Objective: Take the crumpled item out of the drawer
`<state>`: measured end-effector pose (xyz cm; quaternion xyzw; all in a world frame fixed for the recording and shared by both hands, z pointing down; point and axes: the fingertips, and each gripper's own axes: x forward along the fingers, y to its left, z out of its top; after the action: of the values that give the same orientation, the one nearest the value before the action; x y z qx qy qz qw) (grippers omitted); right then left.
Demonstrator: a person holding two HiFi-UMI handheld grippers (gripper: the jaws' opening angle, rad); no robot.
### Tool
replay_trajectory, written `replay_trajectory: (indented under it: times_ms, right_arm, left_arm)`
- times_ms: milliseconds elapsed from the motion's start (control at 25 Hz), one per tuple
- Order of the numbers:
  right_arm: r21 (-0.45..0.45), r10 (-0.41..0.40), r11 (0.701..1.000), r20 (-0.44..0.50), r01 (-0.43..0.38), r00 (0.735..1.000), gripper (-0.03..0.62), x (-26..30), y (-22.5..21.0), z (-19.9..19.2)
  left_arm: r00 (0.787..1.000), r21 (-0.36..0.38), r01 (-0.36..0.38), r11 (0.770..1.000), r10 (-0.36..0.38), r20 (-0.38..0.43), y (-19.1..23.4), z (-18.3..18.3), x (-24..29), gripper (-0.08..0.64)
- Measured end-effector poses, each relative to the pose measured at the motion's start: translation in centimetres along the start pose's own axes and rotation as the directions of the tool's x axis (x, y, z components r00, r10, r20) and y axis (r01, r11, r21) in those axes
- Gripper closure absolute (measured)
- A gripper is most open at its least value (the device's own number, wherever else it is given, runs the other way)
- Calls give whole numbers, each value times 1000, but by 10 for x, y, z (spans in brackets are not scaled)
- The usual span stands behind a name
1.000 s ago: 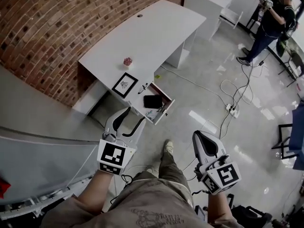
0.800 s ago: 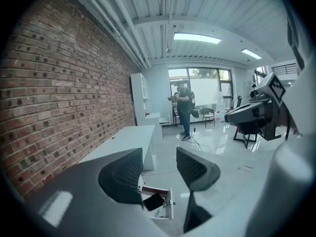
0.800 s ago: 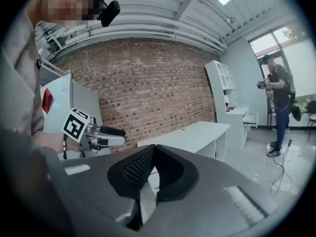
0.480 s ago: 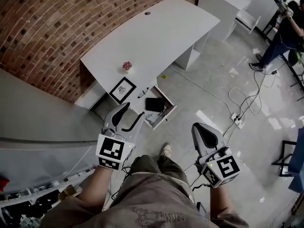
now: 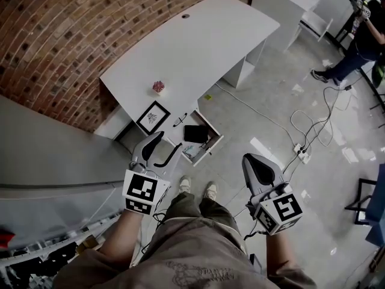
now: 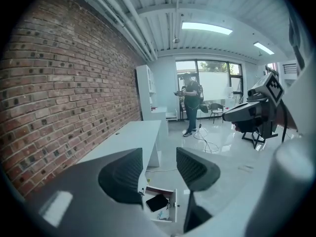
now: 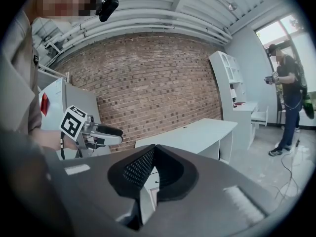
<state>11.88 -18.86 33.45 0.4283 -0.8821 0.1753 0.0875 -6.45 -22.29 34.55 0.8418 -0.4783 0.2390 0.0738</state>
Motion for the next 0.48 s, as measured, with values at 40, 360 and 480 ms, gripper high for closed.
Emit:
replay_trajectory:
  times_ms: [40,360,480]
  right_arm:
    - [0,-5,1000,-3,5,1000,565,1,-2,1]
    - [15,-57,998,-20,57,998,565,19,-6,4]
    - [23,-66,998,-25,67,997,565,27,-4,1]
  left_arm:
    - [1000,1,4,1000,-4,-4,1,0,2,351]
    - [996,-2,78,997,-78,-31,13,-7,21,351]
    - [994,11,97,995,-96,-47,19,-14,28,351]
